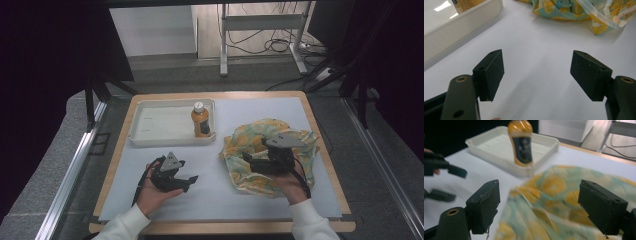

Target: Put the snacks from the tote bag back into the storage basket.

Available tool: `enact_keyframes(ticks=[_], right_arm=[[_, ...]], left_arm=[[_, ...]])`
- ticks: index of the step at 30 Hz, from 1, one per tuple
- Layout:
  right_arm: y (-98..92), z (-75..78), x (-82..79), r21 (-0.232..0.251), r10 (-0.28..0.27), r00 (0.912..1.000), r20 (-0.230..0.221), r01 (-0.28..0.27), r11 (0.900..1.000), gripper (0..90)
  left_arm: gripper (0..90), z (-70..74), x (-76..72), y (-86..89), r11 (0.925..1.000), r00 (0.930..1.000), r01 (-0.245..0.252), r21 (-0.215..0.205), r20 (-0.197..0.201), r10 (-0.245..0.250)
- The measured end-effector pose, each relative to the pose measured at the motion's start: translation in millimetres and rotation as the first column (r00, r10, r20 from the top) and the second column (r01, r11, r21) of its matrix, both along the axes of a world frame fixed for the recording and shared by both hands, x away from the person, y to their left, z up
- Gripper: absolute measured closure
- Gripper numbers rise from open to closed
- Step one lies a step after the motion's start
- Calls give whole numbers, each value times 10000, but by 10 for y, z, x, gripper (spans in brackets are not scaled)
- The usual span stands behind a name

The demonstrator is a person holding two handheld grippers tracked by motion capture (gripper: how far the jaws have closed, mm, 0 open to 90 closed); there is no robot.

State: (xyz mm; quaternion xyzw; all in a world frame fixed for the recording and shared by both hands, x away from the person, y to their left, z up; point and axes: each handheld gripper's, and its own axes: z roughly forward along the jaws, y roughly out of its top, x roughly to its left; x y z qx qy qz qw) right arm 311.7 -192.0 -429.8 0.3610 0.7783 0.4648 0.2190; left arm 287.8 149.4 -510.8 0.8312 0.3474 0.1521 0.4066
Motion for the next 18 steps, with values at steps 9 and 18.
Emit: enact_keyframes(ticks=[9,18], right_arm=[[-300,-133,-169,97,-284,9996,-97,285,9995,201],[-350,-203,-170,123,-210,9996,-209,212,9997,208]], left_arm=[[270,-1,9,11,10000,10000,28,85,-28,-28],[269,-8,24,29,9999,10000,-8,113,-36,8]])
